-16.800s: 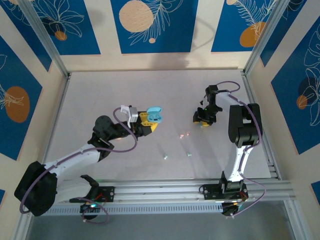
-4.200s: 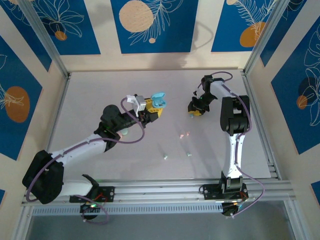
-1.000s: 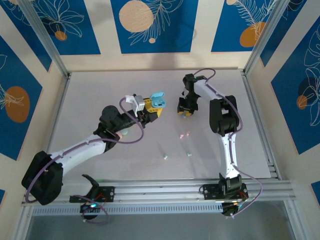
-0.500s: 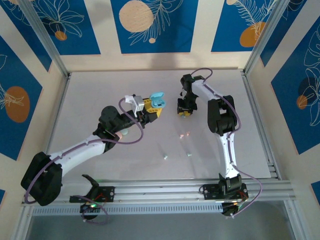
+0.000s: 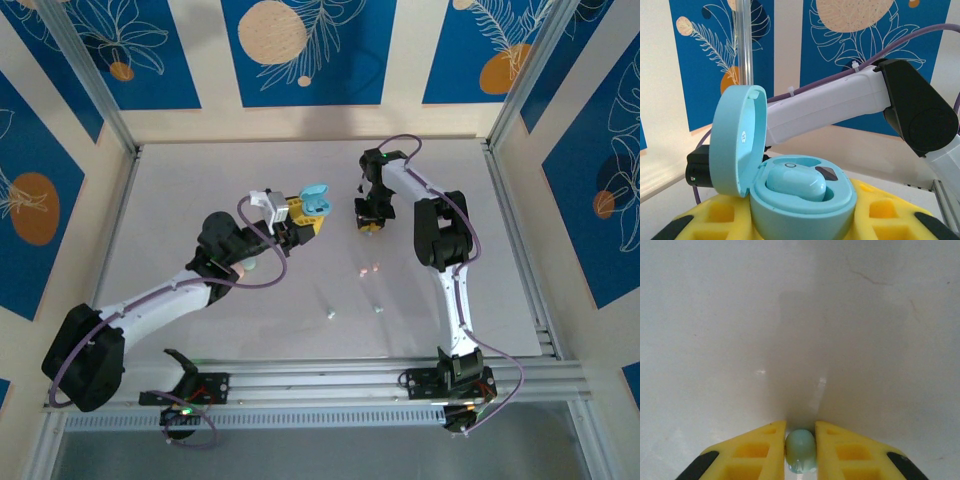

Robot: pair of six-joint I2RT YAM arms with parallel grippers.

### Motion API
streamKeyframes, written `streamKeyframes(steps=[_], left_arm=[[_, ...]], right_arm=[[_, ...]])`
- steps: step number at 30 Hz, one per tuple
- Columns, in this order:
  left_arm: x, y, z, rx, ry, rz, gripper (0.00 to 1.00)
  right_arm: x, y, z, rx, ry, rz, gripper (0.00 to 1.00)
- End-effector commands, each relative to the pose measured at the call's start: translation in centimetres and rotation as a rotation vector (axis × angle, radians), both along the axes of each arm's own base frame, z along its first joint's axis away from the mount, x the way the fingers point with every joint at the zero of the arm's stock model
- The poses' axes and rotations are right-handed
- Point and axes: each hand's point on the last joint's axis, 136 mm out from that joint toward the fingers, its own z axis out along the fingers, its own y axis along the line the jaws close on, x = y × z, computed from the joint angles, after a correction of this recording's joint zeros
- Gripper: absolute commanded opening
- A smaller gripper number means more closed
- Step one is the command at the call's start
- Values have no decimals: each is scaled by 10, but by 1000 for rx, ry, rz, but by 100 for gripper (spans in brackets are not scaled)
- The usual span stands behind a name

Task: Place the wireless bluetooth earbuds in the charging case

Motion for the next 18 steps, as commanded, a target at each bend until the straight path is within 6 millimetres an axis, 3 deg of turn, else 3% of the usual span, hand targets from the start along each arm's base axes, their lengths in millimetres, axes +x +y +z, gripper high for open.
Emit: streamKeyframes(steps=[1,5,12,18], left_arm=[[-3,1,8,-17,-37,4,25],[0,0,2,-7,-28,9,25],[16,4,-11,8,11,46,25],[23,4,-14,6,17,46,24]], right_arm=[[-5,12,26,52,-11,11,21],[-8,29,77,218,-94,-11,21],[-40,58,203,684,-250,-46,21],[-73,70,270,867,-338,12,21]])
